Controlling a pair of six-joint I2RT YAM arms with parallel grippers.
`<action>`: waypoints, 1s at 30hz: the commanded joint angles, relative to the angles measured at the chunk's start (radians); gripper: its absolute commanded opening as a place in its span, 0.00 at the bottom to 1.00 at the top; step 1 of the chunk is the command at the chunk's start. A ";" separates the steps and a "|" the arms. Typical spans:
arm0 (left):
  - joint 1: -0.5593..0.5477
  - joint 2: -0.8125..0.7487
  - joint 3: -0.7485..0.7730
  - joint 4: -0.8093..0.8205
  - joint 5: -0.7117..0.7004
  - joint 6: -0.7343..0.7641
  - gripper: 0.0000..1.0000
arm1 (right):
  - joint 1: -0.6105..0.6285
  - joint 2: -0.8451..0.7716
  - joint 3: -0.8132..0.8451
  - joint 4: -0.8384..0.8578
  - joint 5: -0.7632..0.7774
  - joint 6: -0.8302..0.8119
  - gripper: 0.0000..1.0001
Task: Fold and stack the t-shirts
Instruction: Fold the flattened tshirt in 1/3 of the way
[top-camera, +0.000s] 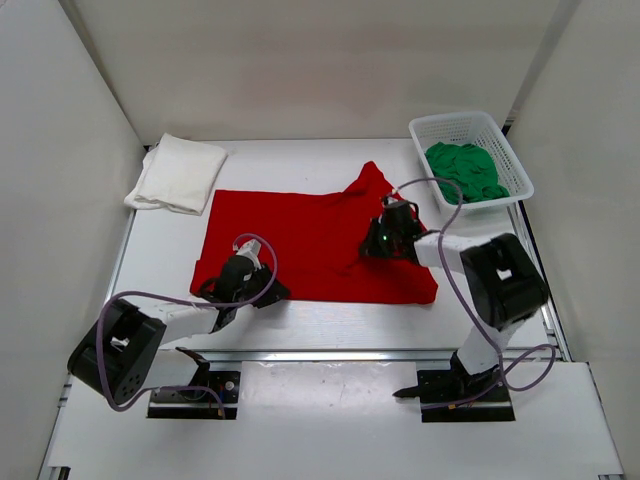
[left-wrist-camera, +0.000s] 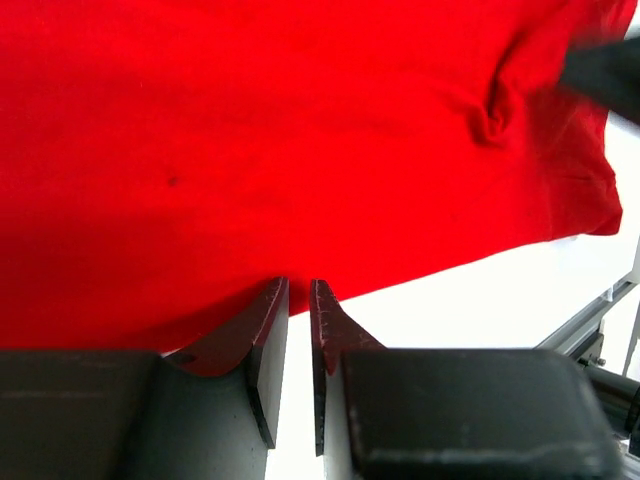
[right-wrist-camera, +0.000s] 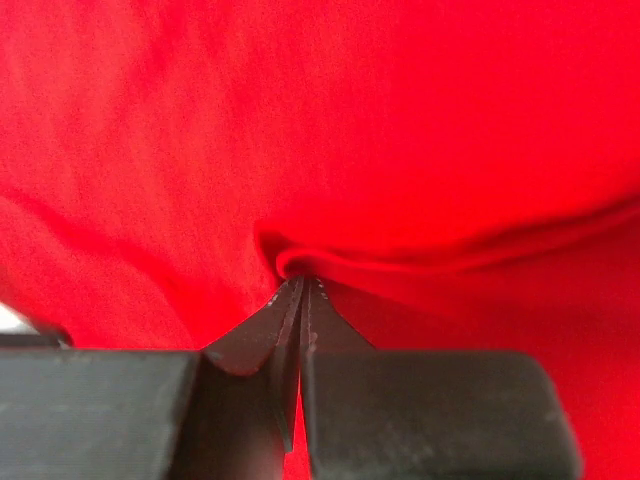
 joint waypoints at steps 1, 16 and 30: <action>-0.002 -0.027 -0.012 0.033 0.016 0.001 0.26 | -0.027 0.108 0.225 0.057 -0.043 0.011 0.00; -0.043 -0.087 -0.012 0.044 0.030 -0.001 0.27 | -0.166 0.317 0.625 -0.143 -0.032 -0.076 0.00; -0.186 0.074 0.054 0.127 0.090 -0.007 0.28 | -0.194 0.553 0.873 -0.203 -0.072 -0.082 0.21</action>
